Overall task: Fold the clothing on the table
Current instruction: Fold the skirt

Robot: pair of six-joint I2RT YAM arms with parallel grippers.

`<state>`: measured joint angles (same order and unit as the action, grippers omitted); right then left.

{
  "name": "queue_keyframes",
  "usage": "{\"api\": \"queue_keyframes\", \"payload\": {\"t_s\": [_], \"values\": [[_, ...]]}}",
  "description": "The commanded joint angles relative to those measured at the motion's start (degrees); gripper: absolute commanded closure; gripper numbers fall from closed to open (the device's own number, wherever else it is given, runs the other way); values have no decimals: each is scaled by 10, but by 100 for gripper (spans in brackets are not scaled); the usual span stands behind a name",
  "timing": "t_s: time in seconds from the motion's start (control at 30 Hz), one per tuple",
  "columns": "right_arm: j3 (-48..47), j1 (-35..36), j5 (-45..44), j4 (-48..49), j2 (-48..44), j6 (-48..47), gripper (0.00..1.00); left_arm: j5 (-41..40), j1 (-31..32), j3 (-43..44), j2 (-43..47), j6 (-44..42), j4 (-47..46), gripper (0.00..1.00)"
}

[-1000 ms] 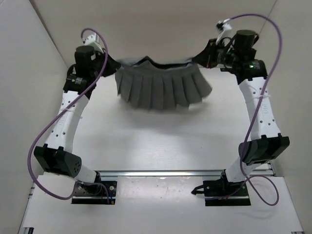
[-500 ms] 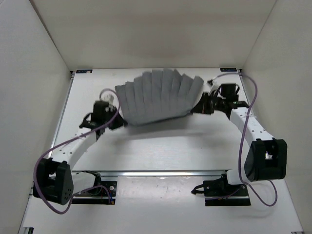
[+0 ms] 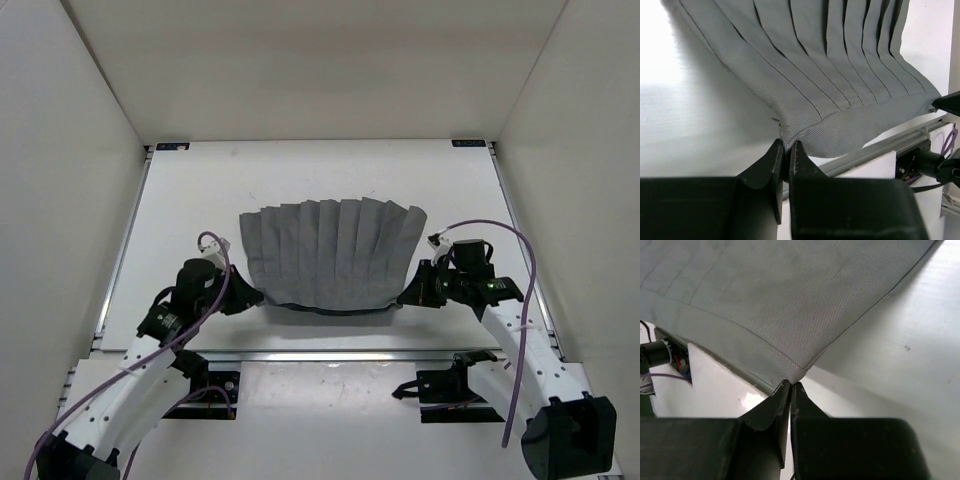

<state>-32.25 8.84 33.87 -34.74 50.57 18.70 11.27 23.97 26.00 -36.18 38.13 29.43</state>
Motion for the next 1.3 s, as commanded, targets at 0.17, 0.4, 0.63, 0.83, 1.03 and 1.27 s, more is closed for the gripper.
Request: {"api": "queue_keyframes", "payload": {"t_s": [0.17,0.4,0.63,0.83,1.03,1.27], "values": [[-62,25,5,-106,-70,29,100,13,-6,61,55,21,110,100],[-218,51,-22,-162,-21,-6,100,31,-54,138,38,-1,104,100],[-257,-64,16,-41,116,-43,100,14,-73,158,-118,-25,-45,100],[-275,-109,15,58,260,-29,99,30,-121,200,-289,-38,-144,94],[-359,-121,26,115,401,0,100,39,-139,329,-477,-41,-183,94],[-477,-113,9,140,507,-11,65,67,-163,412,-600,-28,-206,43]]}}
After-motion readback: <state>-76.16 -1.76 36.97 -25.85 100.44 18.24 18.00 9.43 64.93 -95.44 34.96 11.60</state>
